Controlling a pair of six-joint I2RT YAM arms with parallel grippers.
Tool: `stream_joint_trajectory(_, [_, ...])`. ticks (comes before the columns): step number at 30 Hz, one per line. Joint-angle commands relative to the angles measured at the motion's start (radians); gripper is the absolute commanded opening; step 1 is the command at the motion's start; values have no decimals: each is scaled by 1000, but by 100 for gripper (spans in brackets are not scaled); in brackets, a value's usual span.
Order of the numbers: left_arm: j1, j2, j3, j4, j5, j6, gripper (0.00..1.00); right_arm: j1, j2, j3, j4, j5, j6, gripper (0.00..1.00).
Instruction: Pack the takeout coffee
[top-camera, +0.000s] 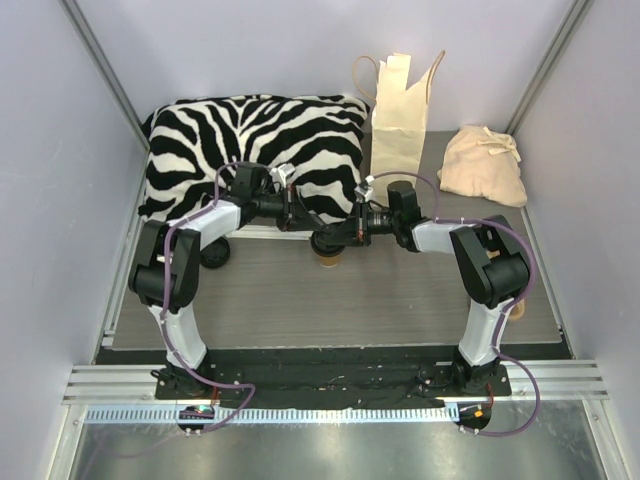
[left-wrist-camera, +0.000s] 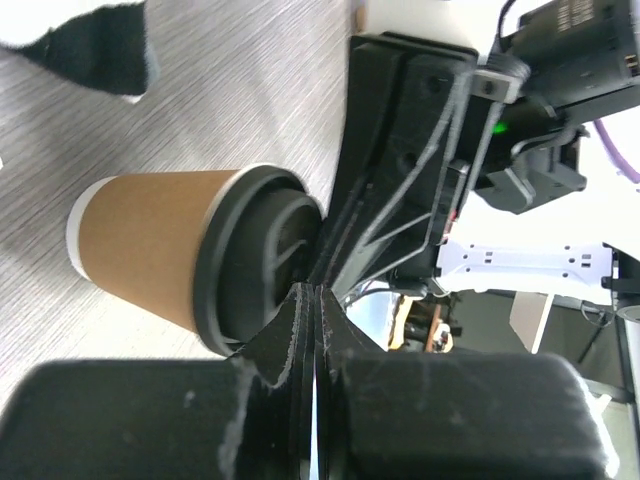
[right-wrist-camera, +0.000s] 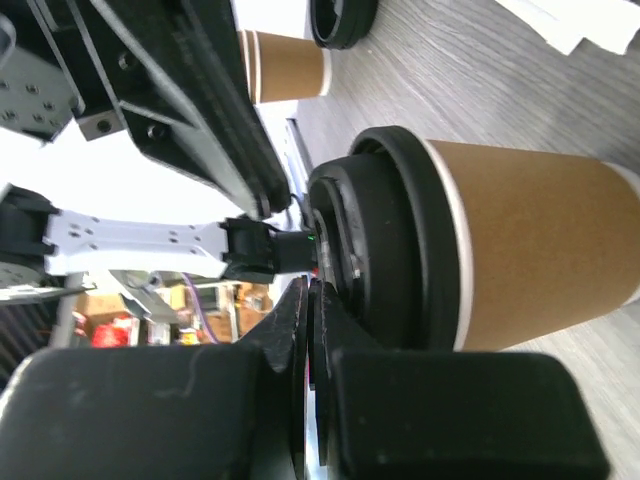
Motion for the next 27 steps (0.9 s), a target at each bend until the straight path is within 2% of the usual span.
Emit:
stream_joint_trajectory(1, [-9, -90, -3, 24, -14, -20, 3, 9, -86, -1, 159, 9, 123, 1])
stream_joint_trajectory(10, [-60, -23, 11, 39, -55, -54, 1, -15, -162, -19, 120, 23, 141, 1])
stream_joint_trajectory(19, [-69, 42, 34, -88, -153, 15, 0, -32, -176, 39, -228, 133, -100, 1])
stream_joint_trajectory(27, [-82, 48, 46, -136, -195, 52, 0, -32, -216, 109, -396, 220, -163, 1])
